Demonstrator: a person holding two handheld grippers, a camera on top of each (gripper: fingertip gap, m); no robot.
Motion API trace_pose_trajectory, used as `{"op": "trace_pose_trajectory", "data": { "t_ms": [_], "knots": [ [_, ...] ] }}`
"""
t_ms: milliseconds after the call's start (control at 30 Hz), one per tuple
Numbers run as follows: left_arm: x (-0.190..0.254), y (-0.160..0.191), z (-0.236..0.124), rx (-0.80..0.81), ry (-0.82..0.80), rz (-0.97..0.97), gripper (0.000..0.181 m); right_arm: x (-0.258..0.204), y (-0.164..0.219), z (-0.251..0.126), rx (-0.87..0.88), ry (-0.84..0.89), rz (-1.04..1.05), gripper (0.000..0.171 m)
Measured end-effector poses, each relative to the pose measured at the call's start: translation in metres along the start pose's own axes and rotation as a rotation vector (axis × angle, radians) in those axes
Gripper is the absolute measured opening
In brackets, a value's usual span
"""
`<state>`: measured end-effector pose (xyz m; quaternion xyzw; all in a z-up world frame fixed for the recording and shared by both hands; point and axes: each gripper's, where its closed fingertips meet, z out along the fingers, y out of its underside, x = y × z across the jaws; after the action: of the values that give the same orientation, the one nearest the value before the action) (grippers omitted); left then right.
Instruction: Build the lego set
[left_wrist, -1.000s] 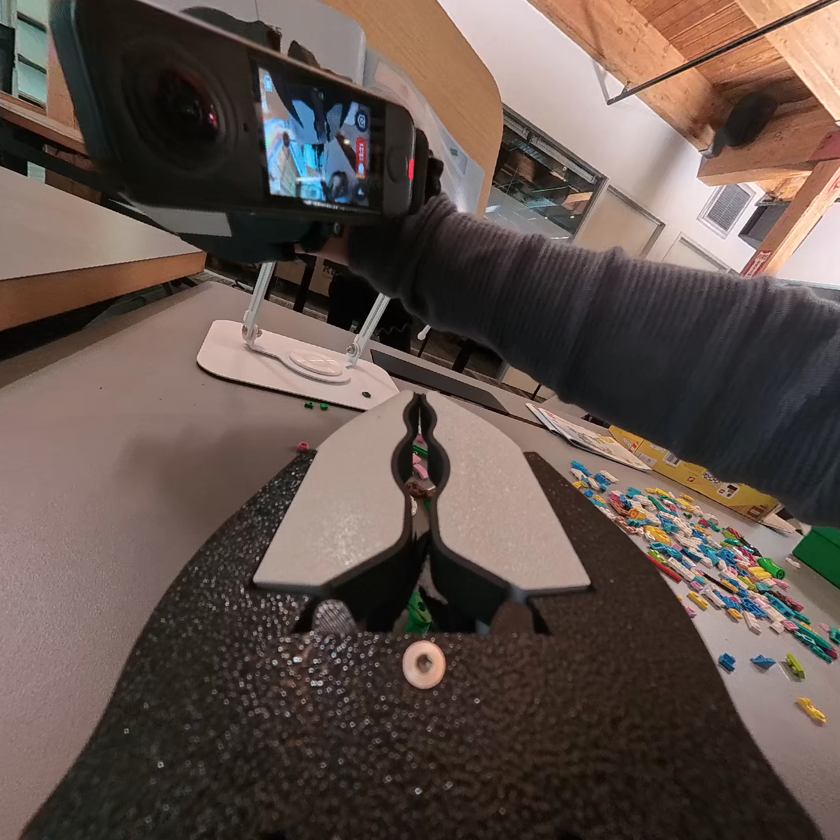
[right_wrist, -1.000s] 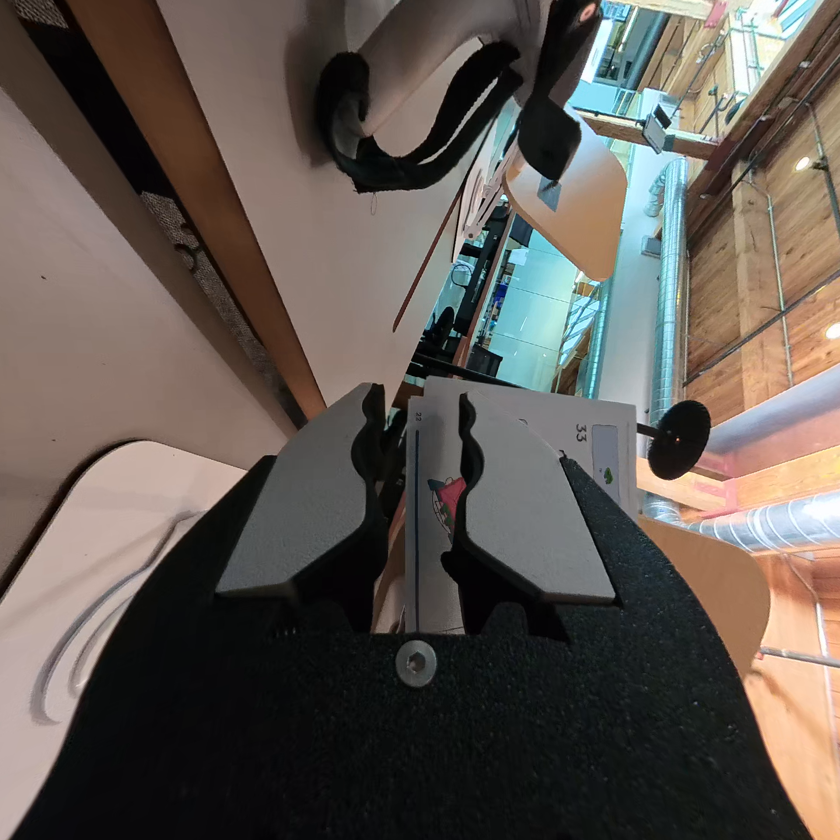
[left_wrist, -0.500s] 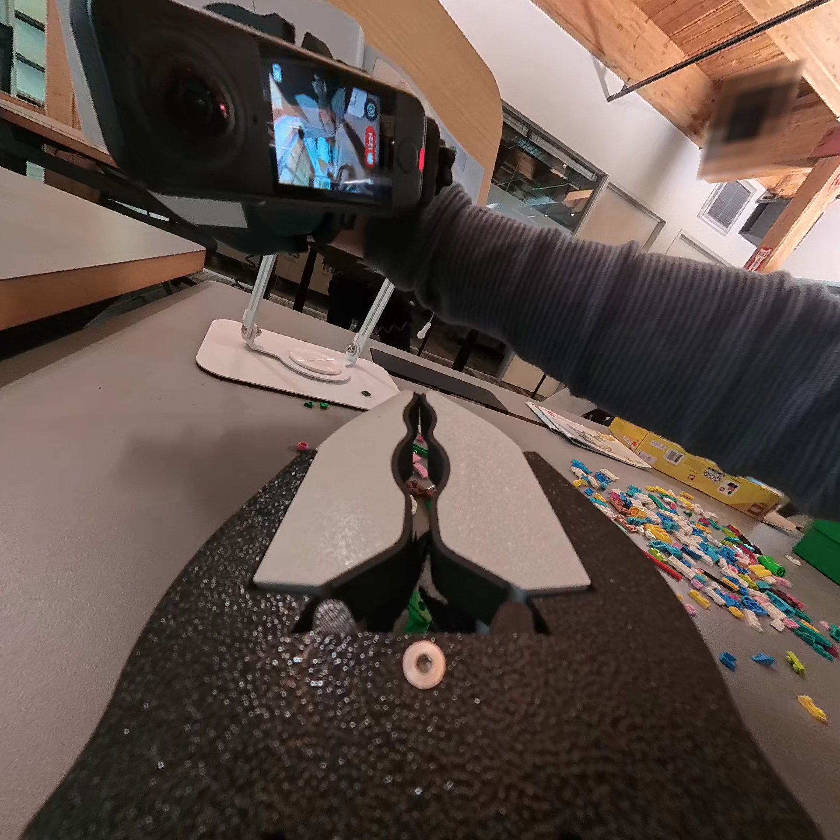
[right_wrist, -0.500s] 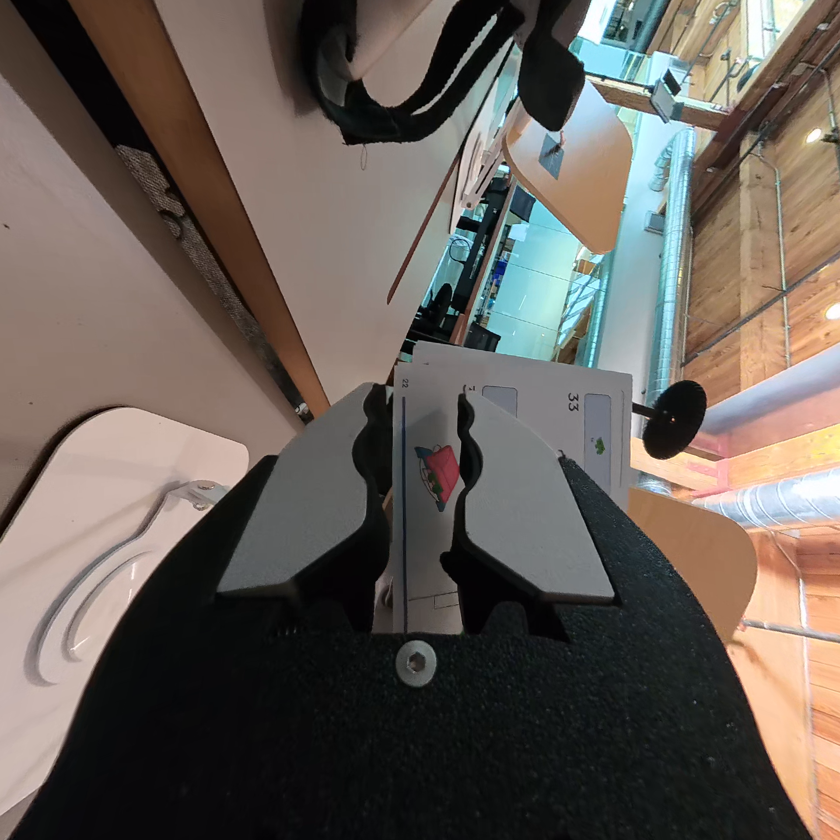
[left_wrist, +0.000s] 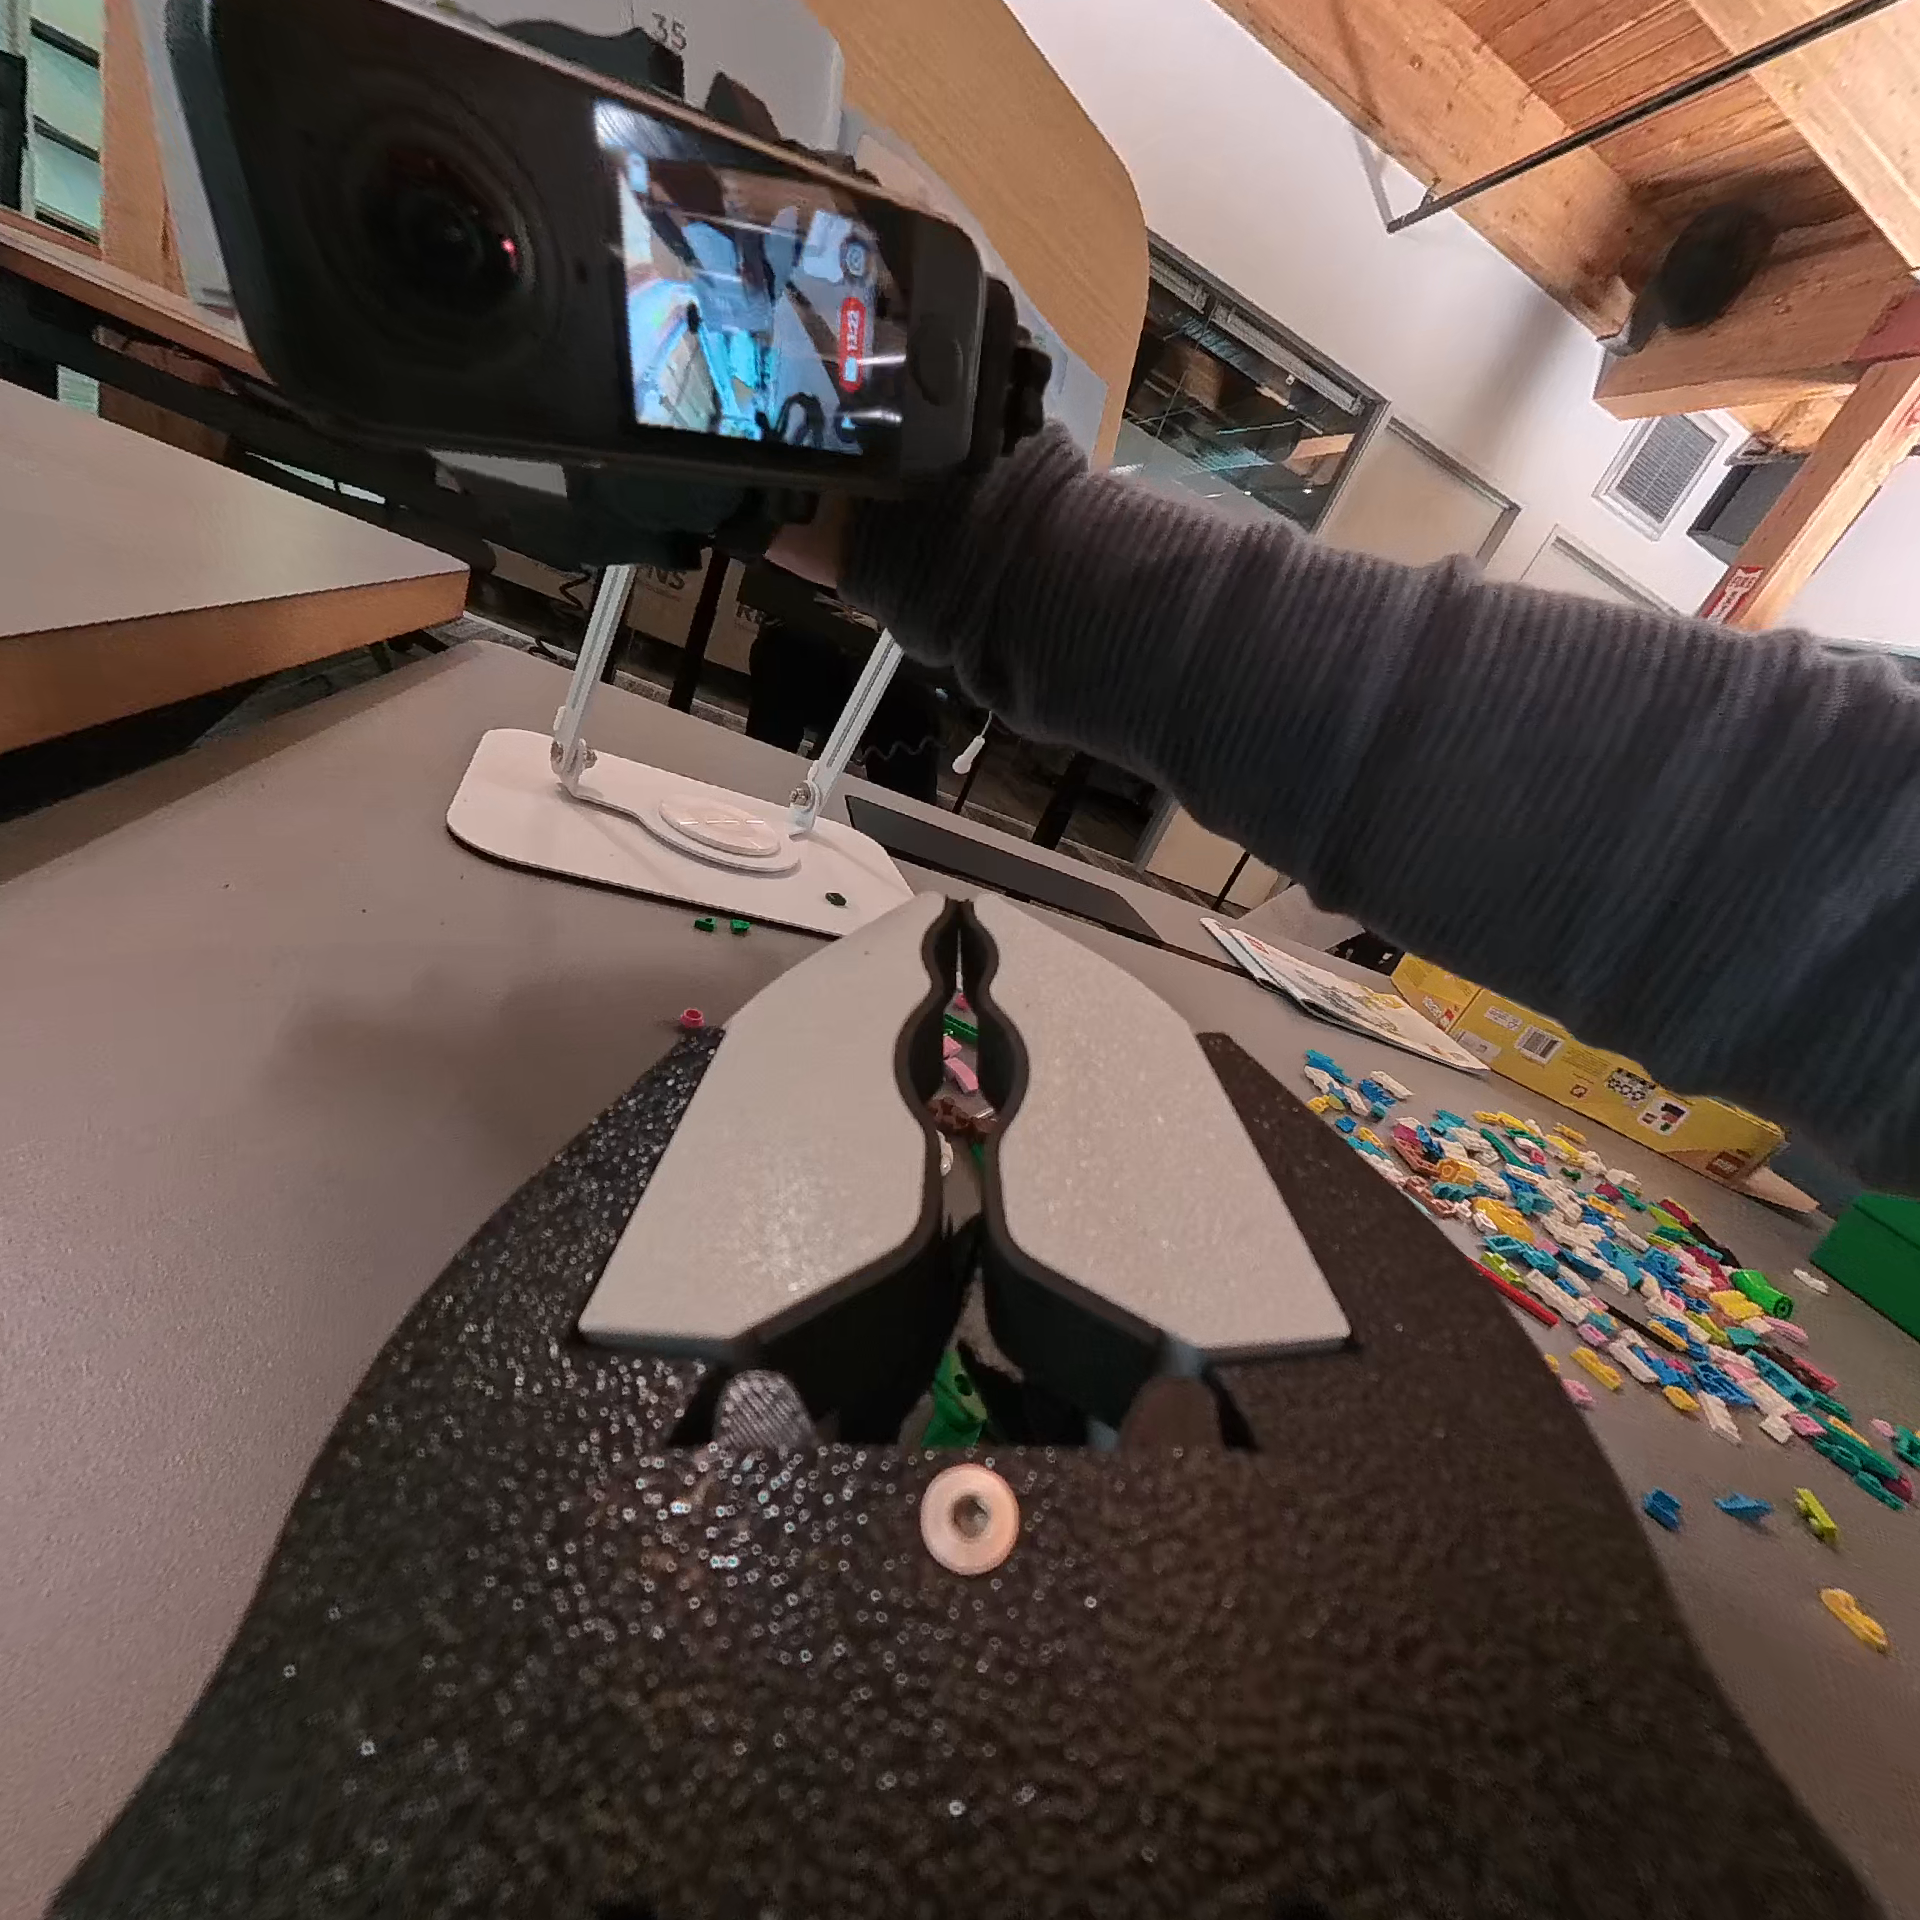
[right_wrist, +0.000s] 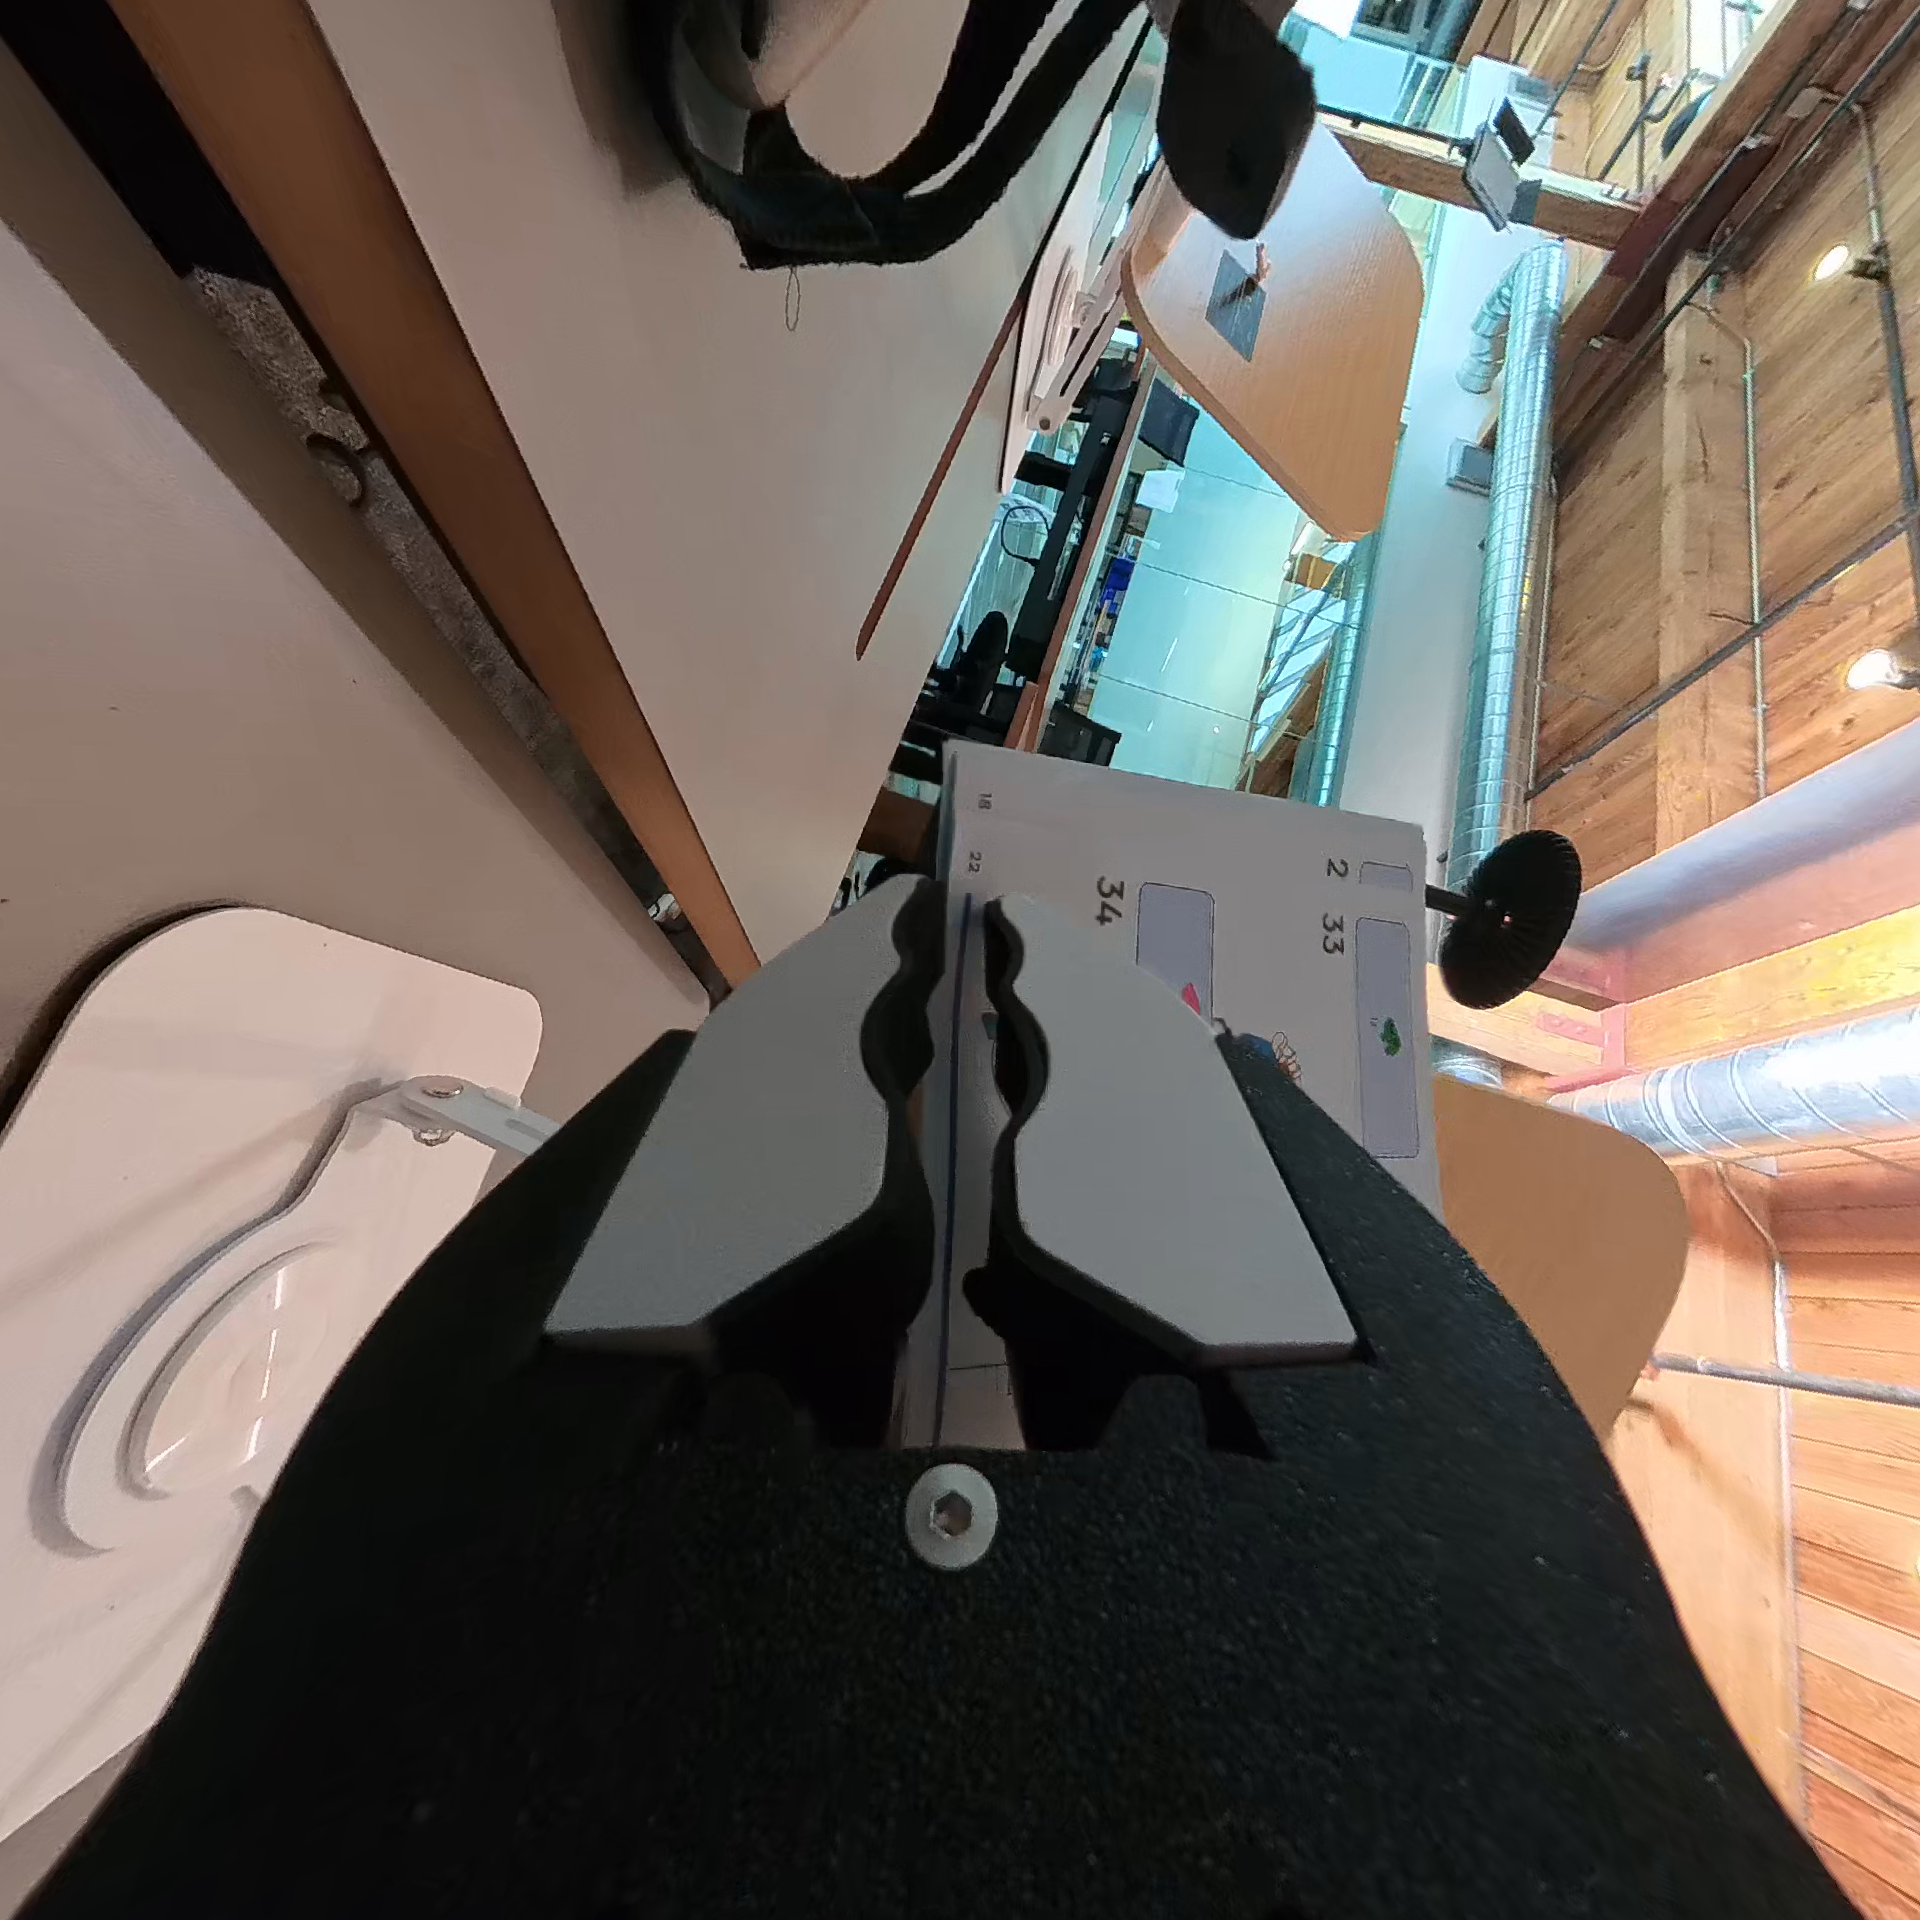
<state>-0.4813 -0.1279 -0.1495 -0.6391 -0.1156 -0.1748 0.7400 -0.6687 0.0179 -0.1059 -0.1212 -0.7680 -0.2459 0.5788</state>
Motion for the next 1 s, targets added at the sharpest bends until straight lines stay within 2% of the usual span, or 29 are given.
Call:
{"op": "trace_pose_trajectory", "data": {
  "t_ms": [67, 467, 700, 1000],
  "knots": [
    [0.000, 0.000, 0.000, 0.000, 0.000, 0.000, 0.000, 0.002, 0.000, -0.003, 0.004, 0.018, 0.009, 0.000],
    [0.001, 0.001, 0.001, -0.005, 0.003, 0.001, 0.000, 0.009, 0.000, -0.042, 0.110, 0.106, 0.301, 0.000],
    [0.001, 0.001, 0.001, -0.007, 0.003, 0.001, 0.000, 0.003, -0.007, -0.045, 0.194, 0.005, 0.410, 0.000],
    [0.001, 0.002, 0.001, -0.008, 0.006, -0.005, 0.000, 0.004, -0.006, -0.041, 0.283, -0.152, 0.670, 0.000]
  ]
}}
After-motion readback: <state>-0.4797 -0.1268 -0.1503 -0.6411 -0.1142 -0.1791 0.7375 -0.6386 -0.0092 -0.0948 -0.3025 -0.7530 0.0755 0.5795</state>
